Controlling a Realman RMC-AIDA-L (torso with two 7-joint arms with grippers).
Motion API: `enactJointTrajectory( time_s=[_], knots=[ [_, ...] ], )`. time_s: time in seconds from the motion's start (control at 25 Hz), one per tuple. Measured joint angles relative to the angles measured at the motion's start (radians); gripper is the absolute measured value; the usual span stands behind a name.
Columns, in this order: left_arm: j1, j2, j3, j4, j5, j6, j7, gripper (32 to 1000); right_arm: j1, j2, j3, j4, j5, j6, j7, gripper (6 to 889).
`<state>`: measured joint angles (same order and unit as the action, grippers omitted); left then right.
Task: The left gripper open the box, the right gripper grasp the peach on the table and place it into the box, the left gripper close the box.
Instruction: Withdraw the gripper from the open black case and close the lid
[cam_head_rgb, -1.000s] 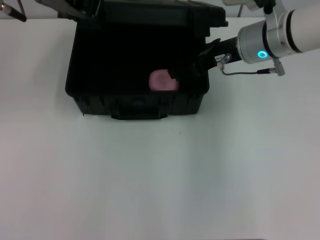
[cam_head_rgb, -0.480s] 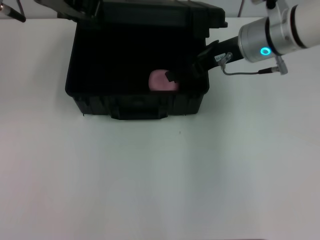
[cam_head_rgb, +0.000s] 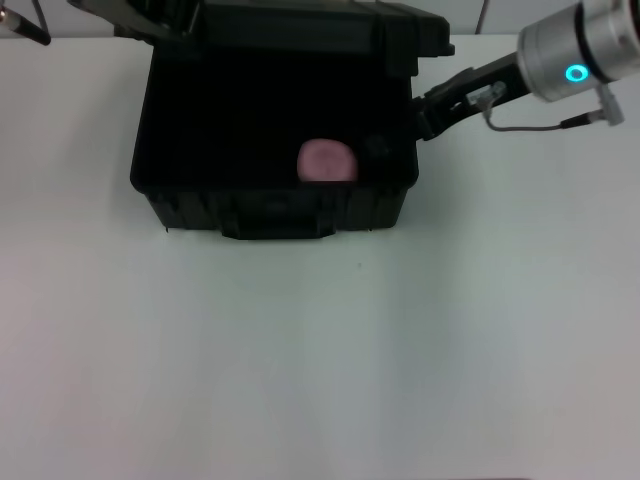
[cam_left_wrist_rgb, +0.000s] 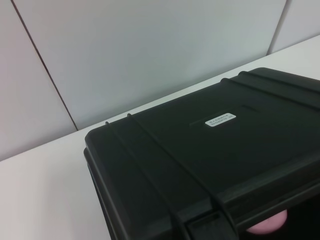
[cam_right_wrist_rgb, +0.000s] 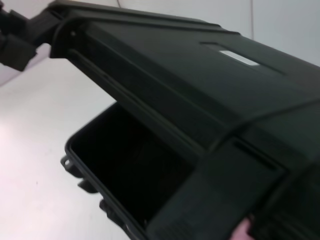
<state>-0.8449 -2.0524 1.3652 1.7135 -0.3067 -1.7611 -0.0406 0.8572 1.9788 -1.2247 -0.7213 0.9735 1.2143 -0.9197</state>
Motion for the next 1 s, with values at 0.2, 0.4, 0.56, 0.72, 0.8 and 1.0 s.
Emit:
enactJointTrajectory(
  time_s=[0.2,0.4,0.56,0.72,0.8,1.0],
  knots=[
    [0.0,0.0,0.0,0.0,0.0,0.0,0.001,397,0.0,-0.016,0.006,-0.058,-0.074,0.079,0.07,879],
    [0.0,-0.0001,0.0,0.0,0.0,-0.001,0.001,398,0.0,-0.018,0.007,-0.116,-0.137,0.145,0.121,879],
    [0.004,0.0,0.0,0.0,0.0,-0.001,0.001,398,-0.003,-0.022,0.008,-0.167,-0.181,0.21,0.155,879],
    [0.004,-0.0001,0.0,0.0,0.0,-0.002,0.001,398,-0.001,-0.026,0.008,-0.201,-0.246,0.281,0.19,879],
    [0.004,0.0,0.0,-0.002,0.0,-0.002,0.002,399,0.001,-0.027,0.008,-0.21,-0.292,0.313,0.203,879],
    [0.004,0.0,0.0,-0.004,0.0,-0.002,0.002,399,0.013,-0.016,0.003,-0.223,-0.464,0.375,0.227,879]
  ],
)
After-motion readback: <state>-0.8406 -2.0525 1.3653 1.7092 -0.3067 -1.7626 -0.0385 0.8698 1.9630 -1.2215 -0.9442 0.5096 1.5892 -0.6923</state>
